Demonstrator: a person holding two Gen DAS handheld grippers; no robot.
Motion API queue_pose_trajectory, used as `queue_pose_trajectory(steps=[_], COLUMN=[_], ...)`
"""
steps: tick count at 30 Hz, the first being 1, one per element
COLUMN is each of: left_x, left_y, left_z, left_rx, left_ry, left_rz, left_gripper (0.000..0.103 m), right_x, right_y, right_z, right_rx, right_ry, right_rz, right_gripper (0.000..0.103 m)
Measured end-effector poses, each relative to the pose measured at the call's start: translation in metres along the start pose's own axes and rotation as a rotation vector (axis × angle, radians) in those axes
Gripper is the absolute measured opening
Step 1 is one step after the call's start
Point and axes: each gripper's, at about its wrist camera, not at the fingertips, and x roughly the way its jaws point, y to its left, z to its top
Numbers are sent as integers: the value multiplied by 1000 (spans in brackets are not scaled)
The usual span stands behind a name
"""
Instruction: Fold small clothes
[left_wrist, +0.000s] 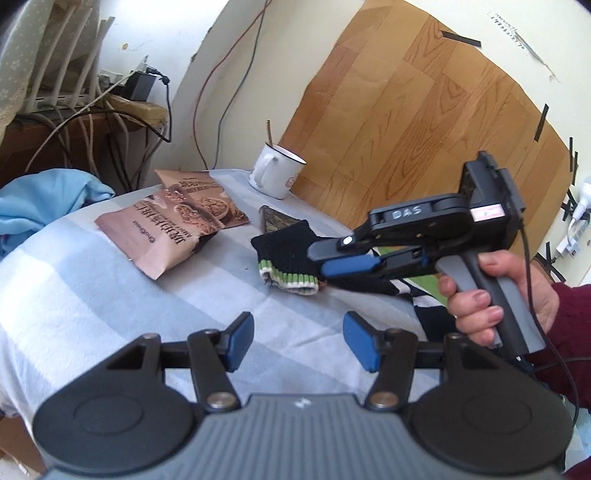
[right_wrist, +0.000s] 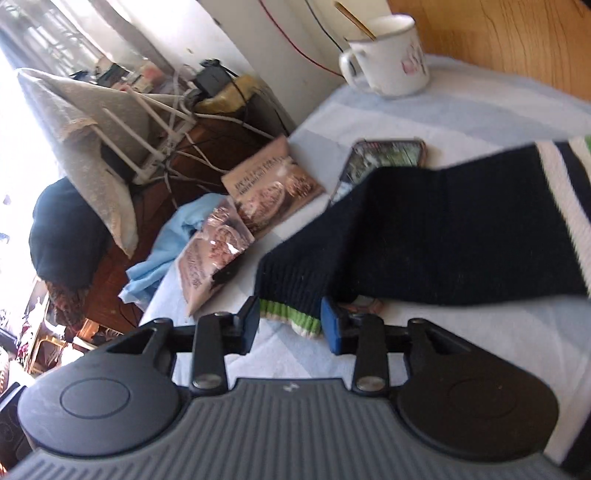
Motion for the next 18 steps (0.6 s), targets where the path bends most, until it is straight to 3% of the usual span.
queue_pose_trajectory(steps=[8, 10, 12, 16, 18], left_x=[2, 0, -2, -6, -4], left_y=[5, 5, 1, -8, -14], left_z=[-3, -3, -3, -1, 1], left_rx=[-3, -5, 0, 28, 44], left_ry=[-5, -4, -6, -15, -13], left_rz=[-28, -22, -15, -12, -14], left_gripper=[56, 56, 56, 56, 56], right_x=[12, 16, 11, -49, -95], right_y=[-11, -15, -14, 2, 0], right_z=[-10, -13, -15, -12, -9], right_rx=[57, 90, 99, -51, -127], right_ry=[37, 37, 9, -129, -202], right_rz=[-27, 3, 25, 24, -34], right_gripper=[37, 11, 8, 7, 7])
